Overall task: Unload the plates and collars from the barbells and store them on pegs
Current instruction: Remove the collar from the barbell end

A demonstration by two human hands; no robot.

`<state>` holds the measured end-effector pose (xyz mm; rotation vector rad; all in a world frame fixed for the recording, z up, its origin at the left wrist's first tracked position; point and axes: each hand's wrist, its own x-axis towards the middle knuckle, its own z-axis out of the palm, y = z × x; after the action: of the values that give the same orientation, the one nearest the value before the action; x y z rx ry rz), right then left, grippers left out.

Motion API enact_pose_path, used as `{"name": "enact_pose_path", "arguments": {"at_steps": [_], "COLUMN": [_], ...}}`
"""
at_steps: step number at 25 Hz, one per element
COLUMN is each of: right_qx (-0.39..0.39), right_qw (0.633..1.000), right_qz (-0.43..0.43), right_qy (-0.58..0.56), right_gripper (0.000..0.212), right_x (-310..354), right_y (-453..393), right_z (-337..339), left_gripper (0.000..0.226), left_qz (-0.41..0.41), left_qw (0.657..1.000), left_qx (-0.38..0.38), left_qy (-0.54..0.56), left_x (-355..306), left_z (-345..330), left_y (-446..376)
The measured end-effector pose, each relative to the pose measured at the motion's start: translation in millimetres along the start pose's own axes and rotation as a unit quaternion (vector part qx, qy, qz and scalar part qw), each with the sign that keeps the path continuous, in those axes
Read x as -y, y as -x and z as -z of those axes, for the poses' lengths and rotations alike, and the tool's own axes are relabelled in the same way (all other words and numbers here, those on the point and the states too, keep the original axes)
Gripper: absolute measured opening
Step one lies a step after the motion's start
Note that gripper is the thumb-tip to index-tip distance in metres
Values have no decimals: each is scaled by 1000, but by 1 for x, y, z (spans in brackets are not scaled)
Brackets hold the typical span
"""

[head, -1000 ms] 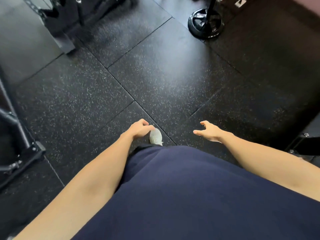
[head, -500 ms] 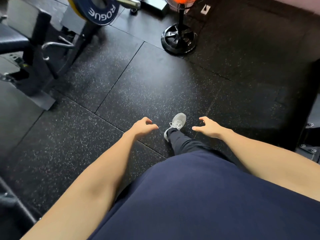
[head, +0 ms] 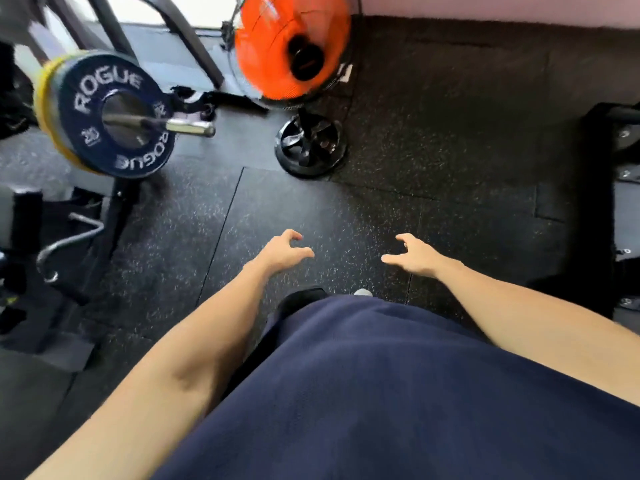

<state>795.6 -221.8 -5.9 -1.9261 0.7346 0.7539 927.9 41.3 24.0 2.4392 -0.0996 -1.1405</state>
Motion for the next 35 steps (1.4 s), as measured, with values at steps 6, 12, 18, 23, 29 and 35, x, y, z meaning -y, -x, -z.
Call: {"name": "enact_pose_path", "arguments": {"at_steps": [6, 12, 18, 23, 29, 35], "right_qx": [-76, -191, -288, -359, -404, -493], "right_qw": [992, 940, 827, 730, 669, 635], "right_qz": [-50, -149, -242, -305, -348, -329], "right_qy": [-85, -240, -417, -495, -519, -496], "right_gripper": [83, 83, 83, 82, 82, 81], "right_x": [-3, -29, -22, -5, 0, -11], "right_y": [-20, -36, -43, -38, -5, 51], "right_z": [44, 79, 83, 68, 56, 100], "left_gripper": [58, 61, 65, 63, 66, 64], "left_qz": [-95, -221, -332, -394, -443, -499], "left_qw": [985, 920, 790, 687, 613, 600], "left_qx": [52, 149, 266, 322, 358, 367], "left_qy": [-136, -288, -440, -519, -548, -506], "left_x": [-89, -233, -357, -411, -451, -506], "left_z": [24, 19, -12, -51, -96, -127], "left_y": [-85, -181, -229, -240, -216, -154]}}
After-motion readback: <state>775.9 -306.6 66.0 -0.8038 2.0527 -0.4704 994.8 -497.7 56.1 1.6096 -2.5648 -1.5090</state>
